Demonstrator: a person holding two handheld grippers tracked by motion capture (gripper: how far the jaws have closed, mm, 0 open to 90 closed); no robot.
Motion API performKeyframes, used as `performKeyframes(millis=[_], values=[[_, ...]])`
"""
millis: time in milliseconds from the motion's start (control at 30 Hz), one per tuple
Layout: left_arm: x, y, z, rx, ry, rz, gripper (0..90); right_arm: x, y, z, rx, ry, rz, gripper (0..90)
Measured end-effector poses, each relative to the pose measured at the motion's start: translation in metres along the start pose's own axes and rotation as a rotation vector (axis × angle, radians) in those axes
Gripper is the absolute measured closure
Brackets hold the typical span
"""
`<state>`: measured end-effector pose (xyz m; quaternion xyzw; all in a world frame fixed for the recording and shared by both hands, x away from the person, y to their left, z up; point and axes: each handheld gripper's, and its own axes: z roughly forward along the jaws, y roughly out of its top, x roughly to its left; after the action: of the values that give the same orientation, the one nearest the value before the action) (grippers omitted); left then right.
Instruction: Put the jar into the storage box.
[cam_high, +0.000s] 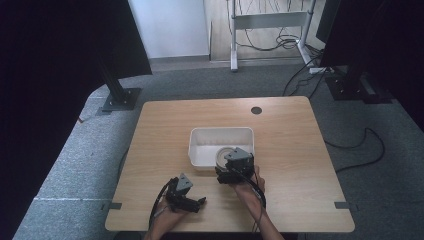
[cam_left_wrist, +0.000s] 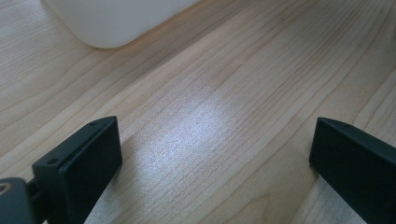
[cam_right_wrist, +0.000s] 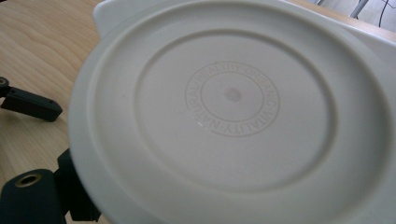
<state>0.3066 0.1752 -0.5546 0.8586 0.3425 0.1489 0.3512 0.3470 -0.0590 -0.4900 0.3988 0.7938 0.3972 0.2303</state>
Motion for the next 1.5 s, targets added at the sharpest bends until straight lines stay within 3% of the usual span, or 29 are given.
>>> performKeyframes(millis=[867,1500], values=[[0.0,0.0,0.0,0.0,0.0,0.0,2.1,-0.015,0.015,0.023,-0.008,-0.04,0.027,9.3],[0.0,0.0,0.0,0.0,0.0,0.0,2.1,-0.021,0.009,0.049,0.021,-0.072,0.042,9.3]])
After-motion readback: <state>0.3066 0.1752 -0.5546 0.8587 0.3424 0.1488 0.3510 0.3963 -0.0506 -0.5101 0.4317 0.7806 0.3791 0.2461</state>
